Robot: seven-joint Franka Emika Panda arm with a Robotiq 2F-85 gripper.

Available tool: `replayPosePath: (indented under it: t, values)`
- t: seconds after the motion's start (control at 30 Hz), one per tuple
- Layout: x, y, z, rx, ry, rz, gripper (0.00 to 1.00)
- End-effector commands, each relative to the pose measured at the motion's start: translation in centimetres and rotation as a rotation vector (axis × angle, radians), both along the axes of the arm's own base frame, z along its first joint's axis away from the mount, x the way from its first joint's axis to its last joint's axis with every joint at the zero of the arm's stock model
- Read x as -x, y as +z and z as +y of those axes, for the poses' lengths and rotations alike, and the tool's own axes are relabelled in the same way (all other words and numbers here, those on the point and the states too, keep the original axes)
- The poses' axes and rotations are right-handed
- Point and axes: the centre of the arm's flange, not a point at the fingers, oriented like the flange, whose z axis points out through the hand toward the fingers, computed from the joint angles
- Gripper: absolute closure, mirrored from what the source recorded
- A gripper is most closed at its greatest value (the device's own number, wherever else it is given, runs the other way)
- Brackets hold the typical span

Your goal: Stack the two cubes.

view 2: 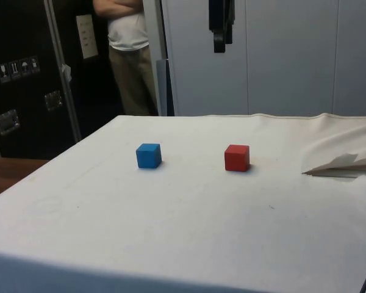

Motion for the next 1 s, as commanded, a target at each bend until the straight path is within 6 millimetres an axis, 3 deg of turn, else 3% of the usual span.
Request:
replayPosePath:
  t: [0.0, 0.4, 0.53, 0.97]
  values:
    - [0.3, 0.1, 0.0, 0.001, -0.004, -0.01, 0.0]
    - [0.6, -0.9, -0.4, -0.007, -0.007, 0.011, 0.0]
    - [0.9, -2.8, -1.6, -0.028, -0.024, 0.002, 0.0]
    - [1.0, -6.4, -3.7, -0.056, -0.069, 0.001, 0.0]
